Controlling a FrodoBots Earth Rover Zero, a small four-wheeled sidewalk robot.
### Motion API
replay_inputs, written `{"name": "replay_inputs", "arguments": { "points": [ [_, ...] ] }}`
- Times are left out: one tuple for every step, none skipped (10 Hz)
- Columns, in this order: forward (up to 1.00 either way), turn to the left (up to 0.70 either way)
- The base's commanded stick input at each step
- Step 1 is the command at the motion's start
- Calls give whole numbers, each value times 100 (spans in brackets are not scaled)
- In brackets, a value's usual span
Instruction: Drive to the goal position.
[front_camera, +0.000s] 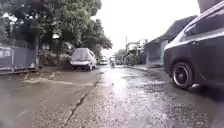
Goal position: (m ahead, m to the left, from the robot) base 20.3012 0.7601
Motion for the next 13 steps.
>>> {"name": "replay_inputs", "arguments": {
  "points": [
    [100,-21],
    [100,-3],
    [100,-27],
    [100,0],
    [100,0],
    [100,-25],
    [100,-2],
    [100,0],
    [100,0],
    [100,0],
    [100,0],
    [100,0],
    [100,0]
  ]
}}
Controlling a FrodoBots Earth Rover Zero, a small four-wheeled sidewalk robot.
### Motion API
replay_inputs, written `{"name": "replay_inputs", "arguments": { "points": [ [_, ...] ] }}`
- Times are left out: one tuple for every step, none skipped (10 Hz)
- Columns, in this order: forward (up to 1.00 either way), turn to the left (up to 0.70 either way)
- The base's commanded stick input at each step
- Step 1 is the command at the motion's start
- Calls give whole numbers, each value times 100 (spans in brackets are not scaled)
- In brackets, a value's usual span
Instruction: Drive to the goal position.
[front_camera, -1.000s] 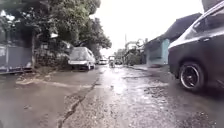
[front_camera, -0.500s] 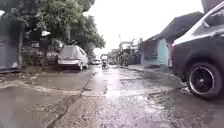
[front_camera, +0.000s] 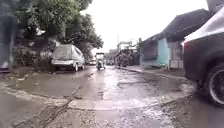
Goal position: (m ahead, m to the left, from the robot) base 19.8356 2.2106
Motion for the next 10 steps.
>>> {"name": "replay_inputs", "arguments": {
  "points": [
    [100,-22],
    [100,-27],
    [100,-27],
    [100,-27],
    [100,-7],
    [100,0],
    [100,-7],
    [100,-22],
    [100,-7],
    [100,-24]
  ]
}}
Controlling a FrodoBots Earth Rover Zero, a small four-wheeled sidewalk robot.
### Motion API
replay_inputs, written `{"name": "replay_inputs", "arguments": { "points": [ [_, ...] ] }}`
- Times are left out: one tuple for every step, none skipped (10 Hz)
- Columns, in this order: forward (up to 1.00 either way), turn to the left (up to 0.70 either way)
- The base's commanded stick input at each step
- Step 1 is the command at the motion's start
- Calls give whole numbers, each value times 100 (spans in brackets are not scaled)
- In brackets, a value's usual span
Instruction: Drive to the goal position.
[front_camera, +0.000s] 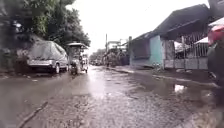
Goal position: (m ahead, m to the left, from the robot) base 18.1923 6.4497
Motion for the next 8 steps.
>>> {"name": "replay_inputs", "arguments": {
  "points": [
    [100,0],
    [100,0],
    [100,0],
    [100,0],
    [100,0],
    [100,0],
    [100,0],
    [100,0]
  ]
}}
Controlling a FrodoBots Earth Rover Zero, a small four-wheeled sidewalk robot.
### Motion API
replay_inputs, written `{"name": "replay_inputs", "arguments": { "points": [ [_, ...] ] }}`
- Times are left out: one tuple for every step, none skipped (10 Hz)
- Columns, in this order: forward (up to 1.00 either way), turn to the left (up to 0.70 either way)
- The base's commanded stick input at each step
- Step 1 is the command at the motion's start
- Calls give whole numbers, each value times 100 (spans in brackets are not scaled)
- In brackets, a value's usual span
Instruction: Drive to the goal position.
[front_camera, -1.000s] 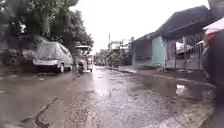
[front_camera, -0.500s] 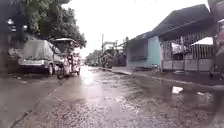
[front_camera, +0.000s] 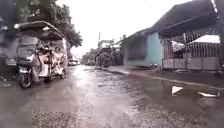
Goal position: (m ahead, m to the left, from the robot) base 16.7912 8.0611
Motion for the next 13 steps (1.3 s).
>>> {"name": "replay_inputs", "arguments": {
  "points": [
    [100,0],
    [100,0],
    [100,25],
    [100,4],
    [100,20],
    [100,3],
    [100,27],
    [100,2],
    [100,27],
    [100,2],
    [100,27],
    [100,27],
    [100,0]
  ]
}}
